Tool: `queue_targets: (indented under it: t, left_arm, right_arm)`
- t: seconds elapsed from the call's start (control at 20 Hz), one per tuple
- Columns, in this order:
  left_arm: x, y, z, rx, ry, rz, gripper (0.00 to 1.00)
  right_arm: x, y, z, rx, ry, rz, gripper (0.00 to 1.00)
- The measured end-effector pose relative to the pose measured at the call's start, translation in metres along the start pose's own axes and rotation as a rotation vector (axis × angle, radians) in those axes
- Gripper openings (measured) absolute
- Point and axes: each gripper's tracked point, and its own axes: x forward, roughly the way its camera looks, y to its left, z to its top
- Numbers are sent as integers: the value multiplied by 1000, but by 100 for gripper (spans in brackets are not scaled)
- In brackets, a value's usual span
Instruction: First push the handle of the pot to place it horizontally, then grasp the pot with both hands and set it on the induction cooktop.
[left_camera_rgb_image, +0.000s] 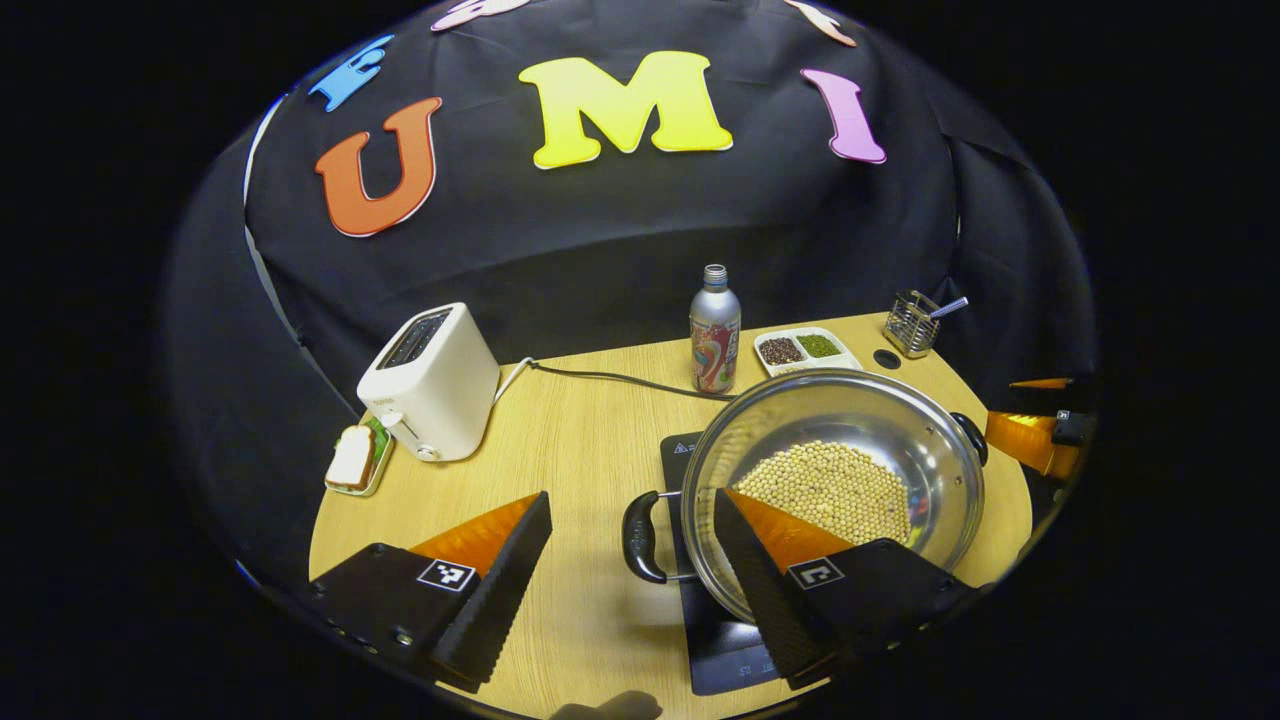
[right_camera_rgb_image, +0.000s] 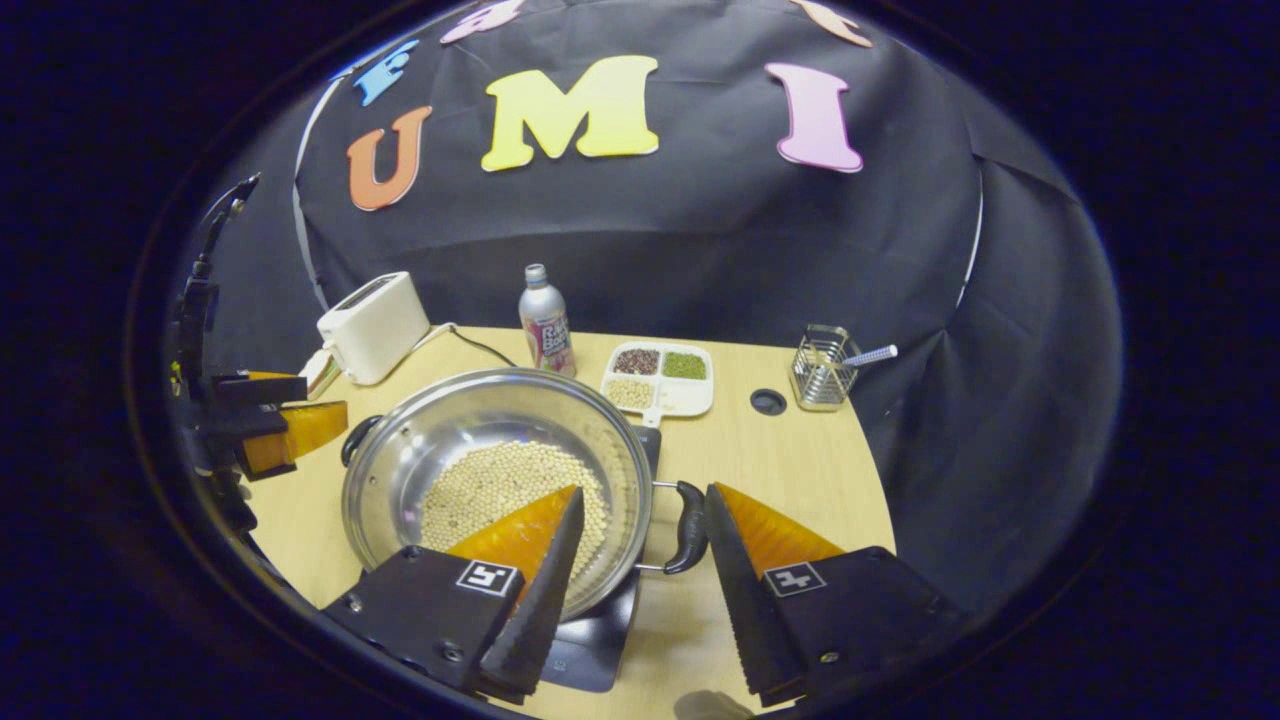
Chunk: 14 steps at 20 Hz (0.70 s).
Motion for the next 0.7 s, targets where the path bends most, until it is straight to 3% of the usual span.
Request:
queue_targets:
  t: [0.25, 0.5, 0.7]
  left_arm:
    - [-43, 5, 23, -8, -103, 4, 97]
    - [-120, 27, 58, -16, -263, 17, 97]
    - [-198, 57, 92, -13, -421, 45, 97]
  right_arm:
    - [-44, 27, 31, -50, -106, -6, 76]
    - [-116, 61, 78, -69, -263, -5, 76]
    - [-199, 90, 122, -74, -425, 0, 92]
